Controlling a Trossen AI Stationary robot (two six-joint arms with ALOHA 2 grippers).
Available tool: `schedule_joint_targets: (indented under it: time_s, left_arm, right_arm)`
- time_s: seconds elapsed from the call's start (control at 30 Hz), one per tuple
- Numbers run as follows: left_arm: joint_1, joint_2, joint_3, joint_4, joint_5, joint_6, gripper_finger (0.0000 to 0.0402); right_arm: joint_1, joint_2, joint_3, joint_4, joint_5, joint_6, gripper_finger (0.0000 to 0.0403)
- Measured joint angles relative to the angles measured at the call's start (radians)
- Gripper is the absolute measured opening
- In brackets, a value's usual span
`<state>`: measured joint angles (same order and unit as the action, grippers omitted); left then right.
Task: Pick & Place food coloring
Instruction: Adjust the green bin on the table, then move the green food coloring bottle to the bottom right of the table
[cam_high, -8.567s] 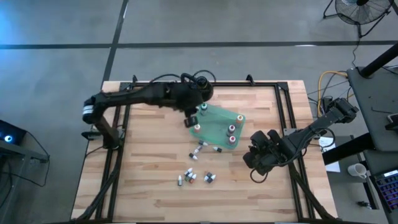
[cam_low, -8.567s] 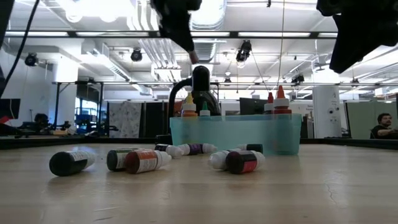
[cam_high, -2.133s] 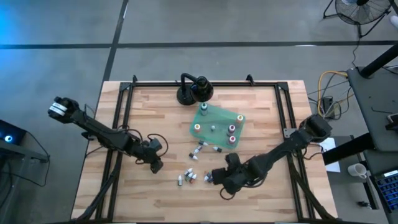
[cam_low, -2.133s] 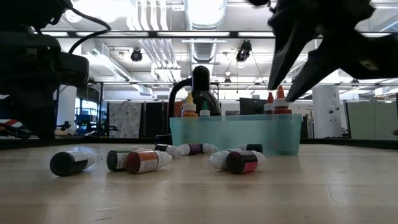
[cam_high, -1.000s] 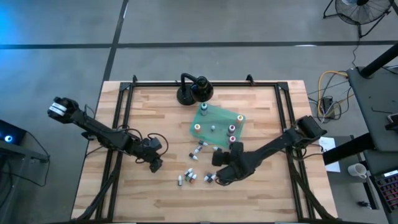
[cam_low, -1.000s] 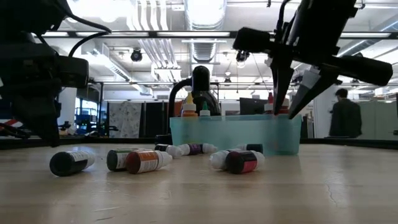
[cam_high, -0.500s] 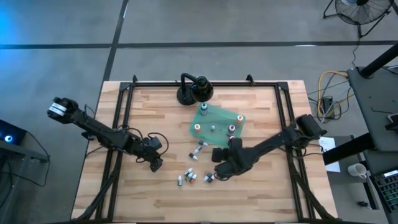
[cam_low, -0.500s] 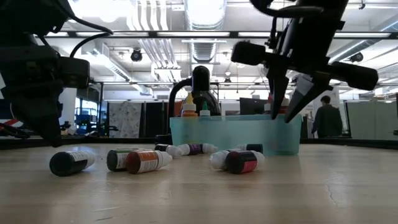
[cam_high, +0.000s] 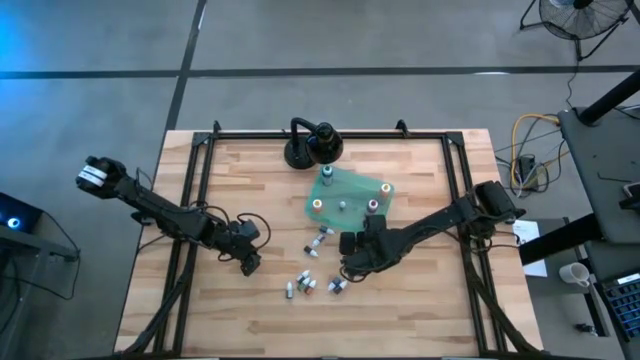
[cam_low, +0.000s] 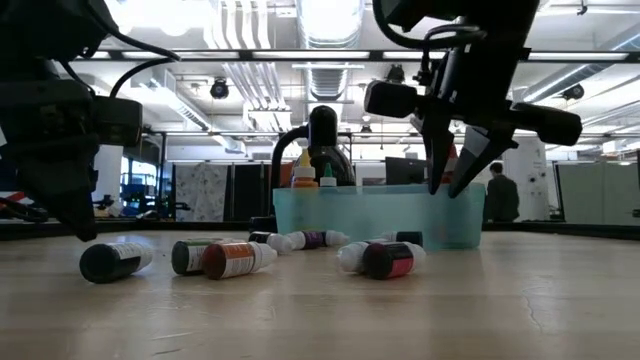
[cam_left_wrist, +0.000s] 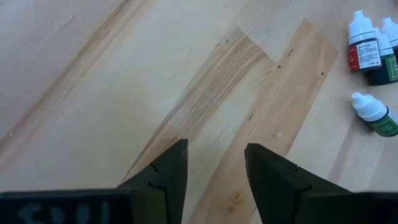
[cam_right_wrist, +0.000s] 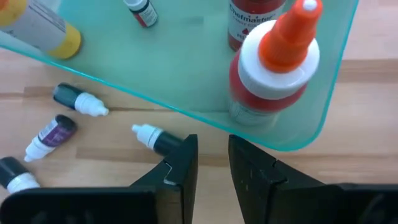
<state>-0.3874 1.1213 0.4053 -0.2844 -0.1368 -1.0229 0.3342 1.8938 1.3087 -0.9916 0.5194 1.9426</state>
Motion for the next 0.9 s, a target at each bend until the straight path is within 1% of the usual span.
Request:
schedule_joint_targets:
  time_s: [0.33,0.5,0.67,0.9]
  left_arm:
    - [0.000,0.000,0.000,-0.001,0.000,0.000,0.0133]
    - [0.000,0.000,0.000,-0.001,0.000,0.001,0.0133]
    - [0.000,0.000,0.000,-0.001,0.000,0.001,0.0133]
    - [0.000,0.000,0.000,-0.001,0.000,0.008,0.0133]
  right_arm:
    - [-0.024,0.000,-0.001,-0.007,0.007,-0.017,0.0082]
    - [-0.028,0.000,-0.001,-0.028,0.032,-0.019,0.0082]
    - [-0.030,0.000,0.006,-0.026,0.035,-0.075,0.0082]
    - [-0.012,-0.001,0.060,-0.025,0.036,-0.164,0.0082]
